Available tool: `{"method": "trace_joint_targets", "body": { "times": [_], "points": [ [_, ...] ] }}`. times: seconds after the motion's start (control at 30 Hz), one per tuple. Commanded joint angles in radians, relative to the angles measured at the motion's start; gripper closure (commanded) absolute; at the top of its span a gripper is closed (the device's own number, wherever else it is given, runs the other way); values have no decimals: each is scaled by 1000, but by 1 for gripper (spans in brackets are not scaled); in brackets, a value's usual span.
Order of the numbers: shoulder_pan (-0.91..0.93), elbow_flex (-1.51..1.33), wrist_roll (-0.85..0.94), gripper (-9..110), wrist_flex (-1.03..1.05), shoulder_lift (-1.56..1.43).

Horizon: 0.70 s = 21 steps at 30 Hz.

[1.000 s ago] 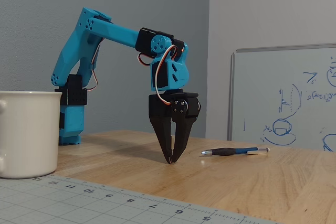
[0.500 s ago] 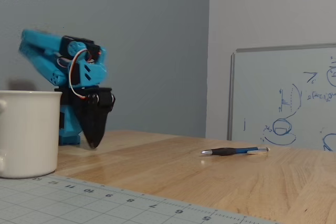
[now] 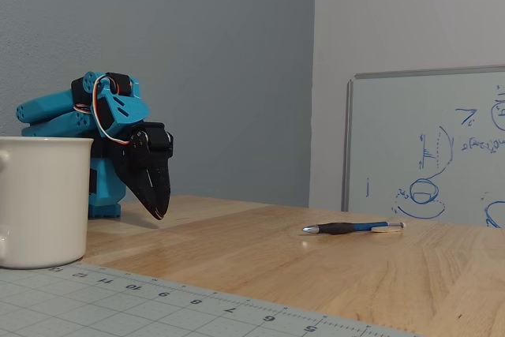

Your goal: Touch the pen.

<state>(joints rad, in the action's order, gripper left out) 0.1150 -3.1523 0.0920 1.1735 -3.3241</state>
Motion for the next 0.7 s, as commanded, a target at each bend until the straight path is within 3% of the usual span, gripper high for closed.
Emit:
{"method": "trace_joint_targets", "body": {
  "times": [0.0, 0.67],
  "points": [
    [-9, 14, -5, 101, 0, -29],
    [-9, 14, 3, 101, 0, -29]
  ]
}}
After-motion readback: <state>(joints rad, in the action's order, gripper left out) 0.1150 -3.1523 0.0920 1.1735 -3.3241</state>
